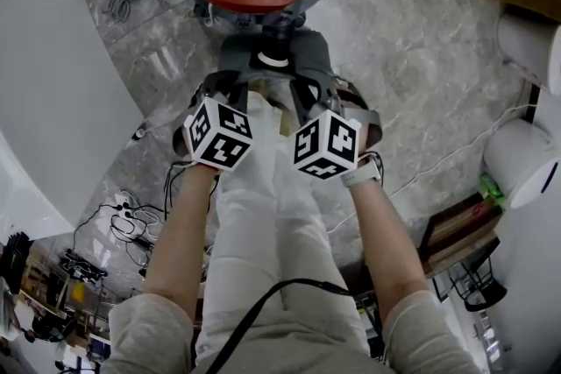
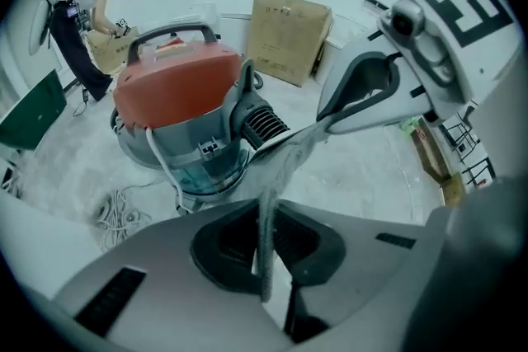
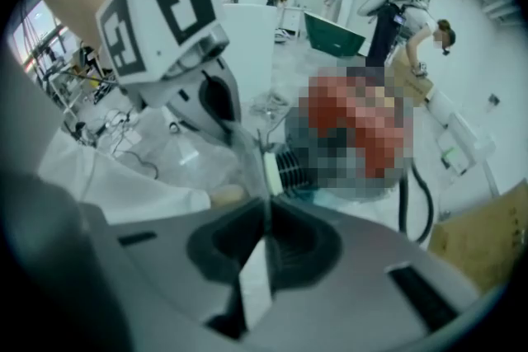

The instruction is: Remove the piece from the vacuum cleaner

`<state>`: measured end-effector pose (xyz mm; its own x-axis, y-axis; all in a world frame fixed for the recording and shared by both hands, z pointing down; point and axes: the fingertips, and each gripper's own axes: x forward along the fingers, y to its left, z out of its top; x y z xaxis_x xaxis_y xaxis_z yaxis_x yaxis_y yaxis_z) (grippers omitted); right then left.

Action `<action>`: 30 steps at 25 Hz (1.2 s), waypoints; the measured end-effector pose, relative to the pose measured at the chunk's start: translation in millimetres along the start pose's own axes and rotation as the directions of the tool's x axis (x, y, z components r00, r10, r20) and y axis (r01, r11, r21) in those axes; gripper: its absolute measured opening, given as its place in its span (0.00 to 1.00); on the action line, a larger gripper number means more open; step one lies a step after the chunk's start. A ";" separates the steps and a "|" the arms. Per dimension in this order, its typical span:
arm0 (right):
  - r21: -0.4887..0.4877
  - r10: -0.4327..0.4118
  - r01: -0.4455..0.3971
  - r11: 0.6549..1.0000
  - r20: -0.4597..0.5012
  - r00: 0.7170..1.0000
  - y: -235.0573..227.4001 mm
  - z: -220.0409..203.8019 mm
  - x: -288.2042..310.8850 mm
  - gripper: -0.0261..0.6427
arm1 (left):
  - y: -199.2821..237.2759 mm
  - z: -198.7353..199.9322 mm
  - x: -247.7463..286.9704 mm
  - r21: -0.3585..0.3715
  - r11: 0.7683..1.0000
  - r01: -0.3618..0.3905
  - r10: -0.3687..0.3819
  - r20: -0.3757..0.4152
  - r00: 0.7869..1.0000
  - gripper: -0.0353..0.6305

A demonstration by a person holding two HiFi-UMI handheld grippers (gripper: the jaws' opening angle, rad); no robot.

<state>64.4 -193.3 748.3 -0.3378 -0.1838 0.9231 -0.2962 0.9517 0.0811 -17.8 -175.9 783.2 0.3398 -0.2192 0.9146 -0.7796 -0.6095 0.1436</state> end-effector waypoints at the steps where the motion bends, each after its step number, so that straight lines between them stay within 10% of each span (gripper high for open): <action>1: 0.015 0.002 -0.002 1.000 -0.003 1.000 -1.8 -3.6 2.0 0.09 | -3.0 1.7 -4.6 0.002 1.000 -0.001 0.001 0.009 1.000 0.10; 9: 0.188 0.059 -0.058 0.980 -0.001 0.998 -4.3 -25.3 24.0 0.09 | -15.3 22.3 -30.3 0.107 0.993 -0.050 0.046 0.042 0.998 0.10; 14: 0.418 0.122 -0.151 0.896 0.095 0.988 -0.2 -26.2 30.5 0.09 | -18.8 25.4 -32.7 0.175 0.982 -0.069 0.060 0.053 0.997 0.10; 30: 0.160 0.040 -0.049 0.986 0.061 0.997 6.2 -7.8 -3.2 0.09 | -2.9 -7.9 1.7 0.117 0.991 -0.067 0.069 -0.009 0.998 0.10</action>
<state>70.6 -184.9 748.7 -0.4032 -0.1604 0.9010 -0.4187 0.9078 -0.0257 -19.1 -168.4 787.3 0.2808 -0.2537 0.9256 -0.7338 -0.6784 0.0366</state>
